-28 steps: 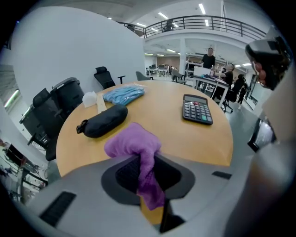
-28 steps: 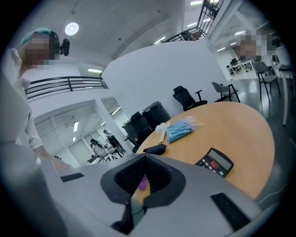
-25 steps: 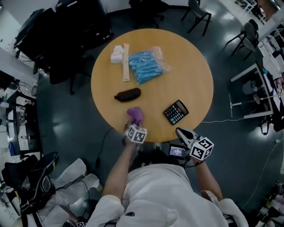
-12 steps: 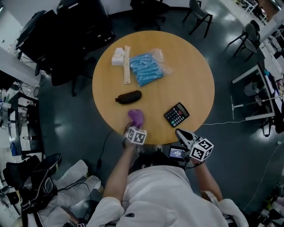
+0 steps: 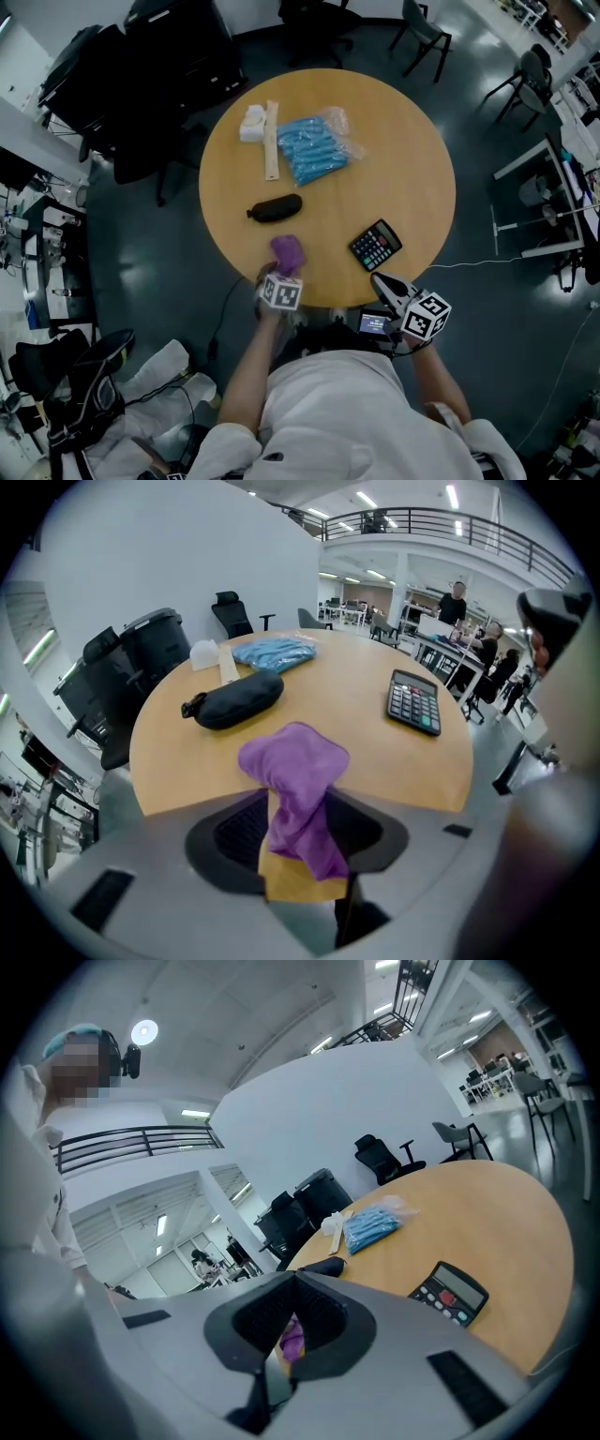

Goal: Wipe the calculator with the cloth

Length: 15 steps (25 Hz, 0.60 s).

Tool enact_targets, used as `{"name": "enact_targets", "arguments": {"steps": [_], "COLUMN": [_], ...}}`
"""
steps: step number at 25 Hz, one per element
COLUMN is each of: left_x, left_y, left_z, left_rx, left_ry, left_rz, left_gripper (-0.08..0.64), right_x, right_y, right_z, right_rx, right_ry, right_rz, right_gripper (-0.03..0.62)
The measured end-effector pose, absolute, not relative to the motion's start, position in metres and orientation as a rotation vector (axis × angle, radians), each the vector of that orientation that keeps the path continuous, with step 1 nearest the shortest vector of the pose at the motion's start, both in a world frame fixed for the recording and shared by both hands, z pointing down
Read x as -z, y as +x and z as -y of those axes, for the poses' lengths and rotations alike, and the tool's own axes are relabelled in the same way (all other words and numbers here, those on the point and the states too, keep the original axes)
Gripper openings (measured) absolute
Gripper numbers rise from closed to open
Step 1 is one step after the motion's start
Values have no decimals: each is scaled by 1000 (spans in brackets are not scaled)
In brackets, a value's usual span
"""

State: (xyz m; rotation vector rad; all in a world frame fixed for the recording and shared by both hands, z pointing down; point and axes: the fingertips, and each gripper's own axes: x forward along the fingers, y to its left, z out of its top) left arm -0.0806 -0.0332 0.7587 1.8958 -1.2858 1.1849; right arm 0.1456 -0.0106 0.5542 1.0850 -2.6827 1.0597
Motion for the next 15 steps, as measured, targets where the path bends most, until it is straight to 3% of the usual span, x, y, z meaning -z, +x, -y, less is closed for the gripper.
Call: {"name": "enact_targets", "arguments": {"steps": [9,15], "left_x": [-700,-612], "left_y": [-81,-83], "left_z": [39,53], "left_rx": [-987,-735], "left_ry": [1972,2133], "left_rz": [1363,1570], "left_gripper": [191,181], "right_x": [-546,-522], "right_y": [149,164], "right_z": [18,33], "right_rx": [-1032,-906], "right_ry": [1135,1285], "right_rz": [2703,2726], "right_gripper": [15,15]}}
